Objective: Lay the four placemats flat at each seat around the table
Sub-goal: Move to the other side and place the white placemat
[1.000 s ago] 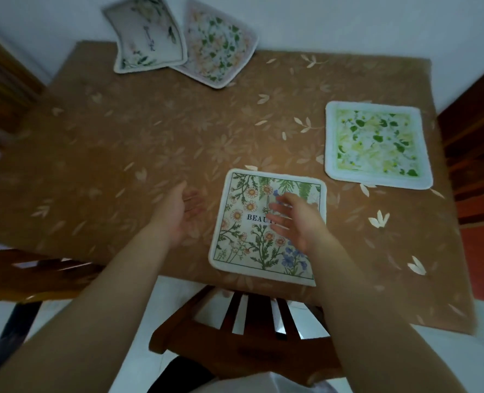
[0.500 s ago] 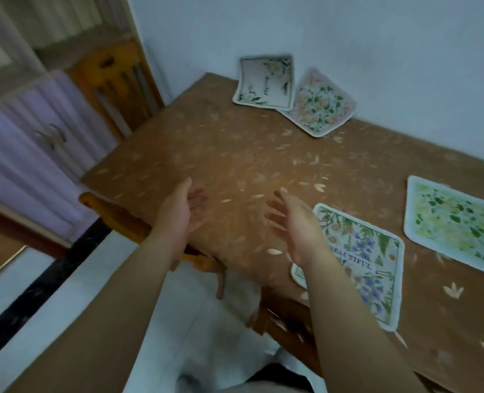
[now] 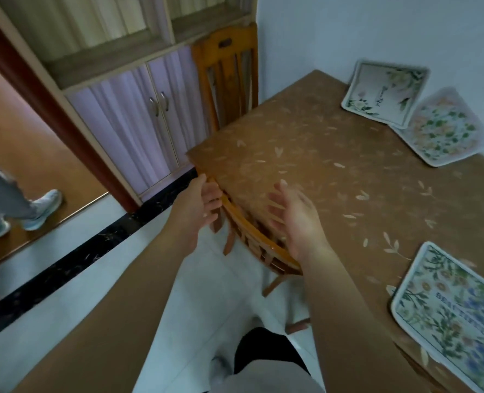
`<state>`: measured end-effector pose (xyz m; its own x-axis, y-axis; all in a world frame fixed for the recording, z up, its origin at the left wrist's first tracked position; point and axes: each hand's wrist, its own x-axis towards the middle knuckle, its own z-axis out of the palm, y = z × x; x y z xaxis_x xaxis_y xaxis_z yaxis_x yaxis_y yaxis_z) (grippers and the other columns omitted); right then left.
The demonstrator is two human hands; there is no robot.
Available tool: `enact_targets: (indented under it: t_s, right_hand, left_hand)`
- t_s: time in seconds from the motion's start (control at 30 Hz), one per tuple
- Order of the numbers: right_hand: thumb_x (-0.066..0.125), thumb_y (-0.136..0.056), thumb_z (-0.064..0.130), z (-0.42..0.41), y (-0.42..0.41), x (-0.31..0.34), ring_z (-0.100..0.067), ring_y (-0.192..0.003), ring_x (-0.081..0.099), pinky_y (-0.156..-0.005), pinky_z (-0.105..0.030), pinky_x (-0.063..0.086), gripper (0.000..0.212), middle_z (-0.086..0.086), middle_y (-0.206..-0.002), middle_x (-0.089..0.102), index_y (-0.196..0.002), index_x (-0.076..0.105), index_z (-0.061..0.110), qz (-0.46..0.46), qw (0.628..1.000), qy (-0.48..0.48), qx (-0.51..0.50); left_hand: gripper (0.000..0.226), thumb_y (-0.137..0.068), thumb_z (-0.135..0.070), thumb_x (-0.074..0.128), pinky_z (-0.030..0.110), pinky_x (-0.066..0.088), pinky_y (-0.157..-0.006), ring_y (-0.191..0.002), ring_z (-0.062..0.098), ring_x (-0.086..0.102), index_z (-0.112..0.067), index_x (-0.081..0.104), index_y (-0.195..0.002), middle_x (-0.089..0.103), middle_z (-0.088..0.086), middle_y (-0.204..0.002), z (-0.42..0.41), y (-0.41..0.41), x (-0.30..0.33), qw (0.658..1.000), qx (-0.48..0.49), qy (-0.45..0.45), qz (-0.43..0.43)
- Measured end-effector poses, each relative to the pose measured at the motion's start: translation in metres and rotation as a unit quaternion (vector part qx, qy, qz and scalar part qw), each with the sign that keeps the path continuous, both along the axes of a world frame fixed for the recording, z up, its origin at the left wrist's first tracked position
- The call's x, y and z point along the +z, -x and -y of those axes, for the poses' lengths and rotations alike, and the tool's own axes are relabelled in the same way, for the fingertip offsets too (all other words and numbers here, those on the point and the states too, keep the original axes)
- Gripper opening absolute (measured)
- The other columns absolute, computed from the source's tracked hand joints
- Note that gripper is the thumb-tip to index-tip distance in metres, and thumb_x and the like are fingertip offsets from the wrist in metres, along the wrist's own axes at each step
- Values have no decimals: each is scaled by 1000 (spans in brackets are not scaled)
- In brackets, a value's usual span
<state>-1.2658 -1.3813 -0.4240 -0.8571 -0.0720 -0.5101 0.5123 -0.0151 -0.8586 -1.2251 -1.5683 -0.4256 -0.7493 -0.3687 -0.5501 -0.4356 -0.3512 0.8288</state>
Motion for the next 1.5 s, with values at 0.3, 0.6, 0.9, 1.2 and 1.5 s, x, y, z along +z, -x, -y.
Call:
enact_targets:
  t_s: [0.3,0.6,0.9,1.2,1.5]
  right_hand:
    - [57,-100,51,104,105,-24,-11,-97,72,-81,-31,56,22,16,-91,79,-104,71,34,15,999,14,32]
    - [57,-103,45,238,211,-20,-19,-106,71,-93,-40,59,35,1,-121,74,-128,66,23,40,995,39,87]
    - [52,-105,43,329,278,-36,-20,-112,68,-102,-45,54,34,2,-121,72,-128,64,21,26,995,28,92]
    - [53,-103,49,417,323,-34,-12,-100,72,-75,-30,53,35,8,-114,75,-122,70,26,-19,999,-4,-35]
    - [57,-96,52,416,380,-33,-15,-102,72,-78,-35,53,31,7,-108,77,-111,74,29,-23,984,-23,-174]
  left_hand:
    - [38,-104,-47,46,37,55,-90,-110,21,68,-18,71,-107,74,6,-115,82,90,-9,999,44,-2,-14]
    - [39,-103,-45,45,30,54,-78,-102,16,71,-18,72,-104,77,1,-109,185,176,8,992,121,22,-5]
    - [38,-99,-48,49,35,56,-88,-101,17,73,-22,76,-94,81,-4,-95,293,248,-11,993,117,1,-15]
    - [41,-105,-44,42,33,55,-82,-103,19,70,-15,70,-111,75,4,-112,396,337,-5,1000,-17,-2,-20]
    - [44,-107,-42,38,35,53,-88,-110,20,67,-11,66,-123,71,8,-121,398,429,0,989,-145,3,-16]
